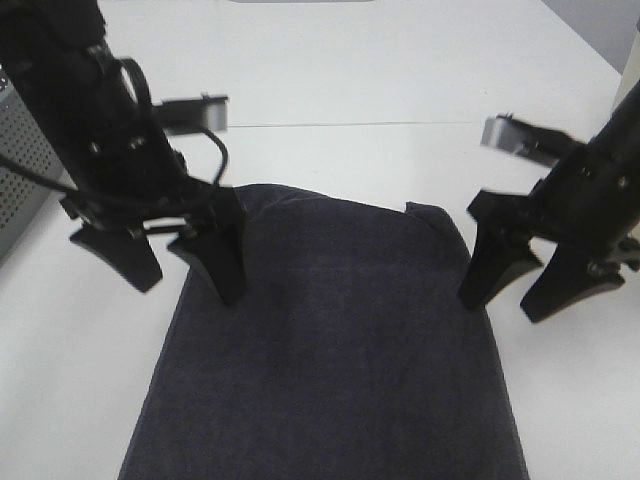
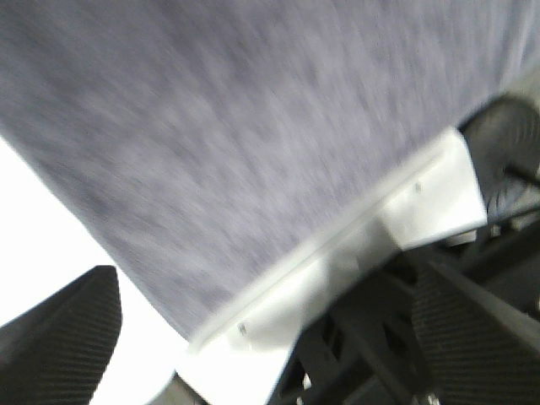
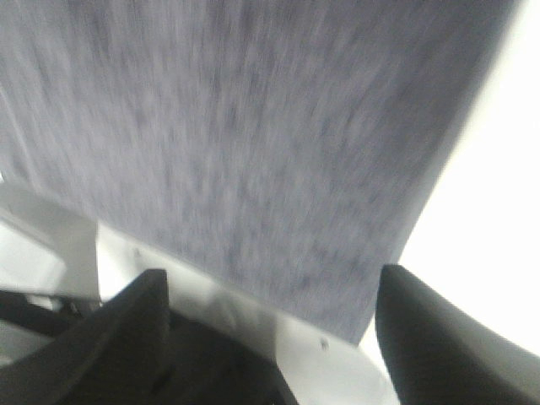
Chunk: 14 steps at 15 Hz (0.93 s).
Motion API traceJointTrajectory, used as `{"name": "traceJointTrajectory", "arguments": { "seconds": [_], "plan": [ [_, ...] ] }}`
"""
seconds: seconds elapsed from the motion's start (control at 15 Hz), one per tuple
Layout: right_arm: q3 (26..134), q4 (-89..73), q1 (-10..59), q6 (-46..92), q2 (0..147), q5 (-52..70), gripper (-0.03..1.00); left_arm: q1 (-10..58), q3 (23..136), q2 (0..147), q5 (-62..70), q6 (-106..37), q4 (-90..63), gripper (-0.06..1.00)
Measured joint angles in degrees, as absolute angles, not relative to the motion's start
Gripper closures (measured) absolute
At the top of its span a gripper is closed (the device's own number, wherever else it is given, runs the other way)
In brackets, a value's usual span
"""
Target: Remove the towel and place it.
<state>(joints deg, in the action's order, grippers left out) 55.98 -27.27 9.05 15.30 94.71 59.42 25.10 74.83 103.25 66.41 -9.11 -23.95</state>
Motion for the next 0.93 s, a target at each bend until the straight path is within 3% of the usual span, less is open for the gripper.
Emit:
{"name": "traceJointTrajectory", "arguments": {
  "seconds": [0.27, 0.33, 0.4, 0.53, 0.73, 0.93],
  "plan": [
    [70.0, -30.6, -1.9, 16.8, 101.8, 65.4, 0.29, 12.0, 83.8, 107.9, 64.7, -13.8, -23.6, 0.07],
    [78.7, -30.8, -3.6, 17.1, 108.1, 68.1, 0.29, 7.8, 86.9, 112.5, 61.9, -16.5, -23.7, 0.07],
    [78.7, -30.8, -3.6, 17.1, 108.1, 68.1, 0.29, 7.8, 86.9, 112.5, 61.9, -16.5, -23.7, 0.07],
    [92.6, -30.8, -3.6, 17.3, 118.8, 69.3, 0.29, 3.7, 91.0, 120.7, 57.0, -20.8, -26.7, 0.07],
    [105.0, -30.9, -3.7, 18.1, 130.6, 69.4, 0.29, 2.2, 97.6, 129.4, 55.1, -26.9, -34.2, 0.06],
    [111.0, -30.9, -3.7, 18.6, 138.3, 69.4, 0.29, 2.2, 106.0, 137.5, 56.4, -28.5, -38.3, 0.06]
  ]
}}
